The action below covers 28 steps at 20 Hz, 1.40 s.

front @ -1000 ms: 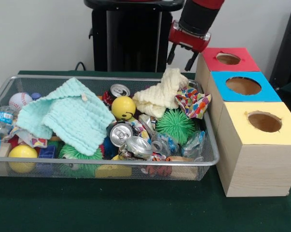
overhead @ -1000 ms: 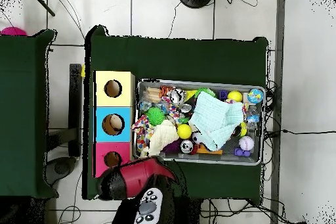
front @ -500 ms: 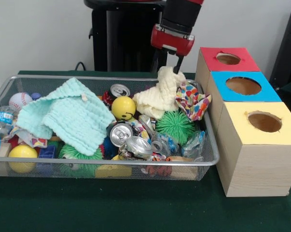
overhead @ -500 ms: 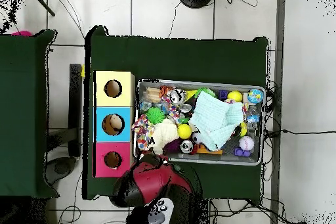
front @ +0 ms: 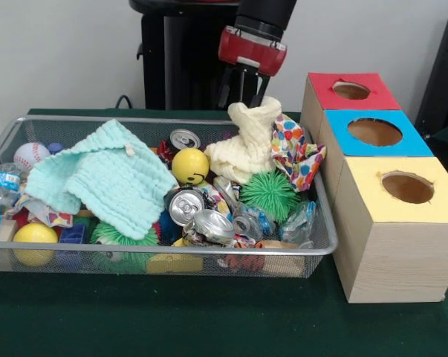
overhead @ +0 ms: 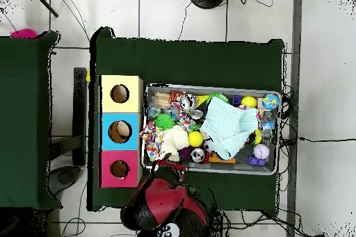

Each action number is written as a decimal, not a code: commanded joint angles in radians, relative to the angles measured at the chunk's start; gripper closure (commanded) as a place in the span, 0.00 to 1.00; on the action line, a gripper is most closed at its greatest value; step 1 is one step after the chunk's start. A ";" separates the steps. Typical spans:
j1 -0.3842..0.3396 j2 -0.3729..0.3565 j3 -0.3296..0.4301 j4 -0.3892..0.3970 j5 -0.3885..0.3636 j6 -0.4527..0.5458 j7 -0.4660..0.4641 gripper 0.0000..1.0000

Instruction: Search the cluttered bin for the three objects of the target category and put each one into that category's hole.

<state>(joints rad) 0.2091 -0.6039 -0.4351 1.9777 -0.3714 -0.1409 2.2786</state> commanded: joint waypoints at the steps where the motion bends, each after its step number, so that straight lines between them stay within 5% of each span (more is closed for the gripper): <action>1: -0.011 0.092 -0.039 0.084 0.056 -0.173 0.173 0.00; 3: -0.088 0.088 0.046 0.106 0.036 -0.160 0.180 0.00; 6: -0.347 0.111 0.323 0.110 -0.096 -0.074 0.128 0.00; 13: -0.480 0.154 0.438 0.152 -0.067 -0.169 0.198 0.00; 18: -0.481 0.108 0.448 0.175 0.003 -0.093 0.184 0.00; 22: -0.464 0.001 0.451 0.201 0.032 0.043 0.135 0.00; 28: -0.522 -0.330 0.569 0.325 0.159 0.394 0.077 0.00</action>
<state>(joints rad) -0.2780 -0.7068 -0.0551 2.2249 -0.3405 -0.0411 2.2786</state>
